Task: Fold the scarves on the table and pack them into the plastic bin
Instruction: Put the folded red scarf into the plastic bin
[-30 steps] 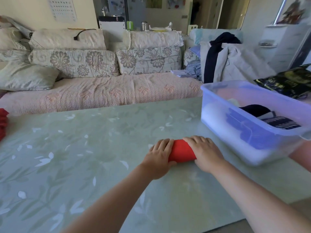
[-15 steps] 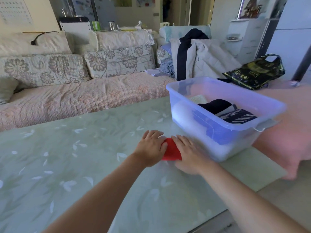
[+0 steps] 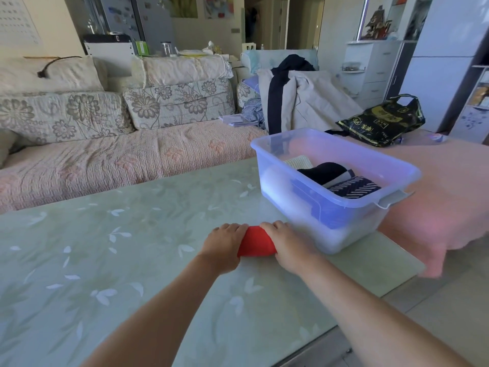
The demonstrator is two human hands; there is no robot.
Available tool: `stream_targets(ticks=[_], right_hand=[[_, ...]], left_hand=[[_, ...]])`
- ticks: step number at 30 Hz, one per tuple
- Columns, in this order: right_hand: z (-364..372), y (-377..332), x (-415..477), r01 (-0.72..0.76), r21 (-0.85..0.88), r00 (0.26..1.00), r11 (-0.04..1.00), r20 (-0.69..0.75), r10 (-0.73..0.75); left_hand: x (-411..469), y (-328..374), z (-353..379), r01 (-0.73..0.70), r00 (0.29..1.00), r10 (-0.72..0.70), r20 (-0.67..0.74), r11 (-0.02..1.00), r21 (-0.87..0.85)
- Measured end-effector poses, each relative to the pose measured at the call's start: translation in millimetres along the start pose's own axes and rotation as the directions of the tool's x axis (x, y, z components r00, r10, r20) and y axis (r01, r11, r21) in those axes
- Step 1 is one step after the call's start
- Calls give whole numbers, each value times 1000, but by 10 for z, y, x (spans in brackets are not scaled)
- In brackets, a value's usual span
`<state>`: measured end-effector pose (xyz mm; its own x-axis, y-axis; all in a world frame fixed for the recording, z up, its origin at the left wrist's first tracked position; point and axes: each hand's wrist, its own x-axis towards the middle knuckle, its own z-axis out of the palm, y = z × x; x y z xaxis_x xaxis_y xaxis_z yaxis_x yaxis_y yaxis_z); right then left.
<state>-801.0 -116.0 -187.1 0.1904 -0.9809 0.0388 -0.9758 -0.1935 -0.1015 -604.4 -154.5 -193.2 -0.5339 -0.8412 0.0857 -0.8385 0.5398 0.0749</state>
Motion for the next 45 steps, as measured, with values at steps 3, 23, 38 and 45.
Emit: stream_targets(ticks=[3,23,38,45], right_hand=[[-185,-96,-52,58,-55,997,997,-52,-61],[-2027,1418,869,-35,-214,948,976,-316,-35],[-1140,1987,1995,-33,-390,996,920,58,61],[-1205,2041,1946,-117,-102,990,988,65,124]], left_hand=[[-104,-41,-163,-35,990,35,-134,999,1],[1792,643,-1754,-122,920,168,-355,981,149],[2939,612,-1033,0,935,-84,344,972,237],[2961,518,-1102,-16,958,-31,286,987,163]])
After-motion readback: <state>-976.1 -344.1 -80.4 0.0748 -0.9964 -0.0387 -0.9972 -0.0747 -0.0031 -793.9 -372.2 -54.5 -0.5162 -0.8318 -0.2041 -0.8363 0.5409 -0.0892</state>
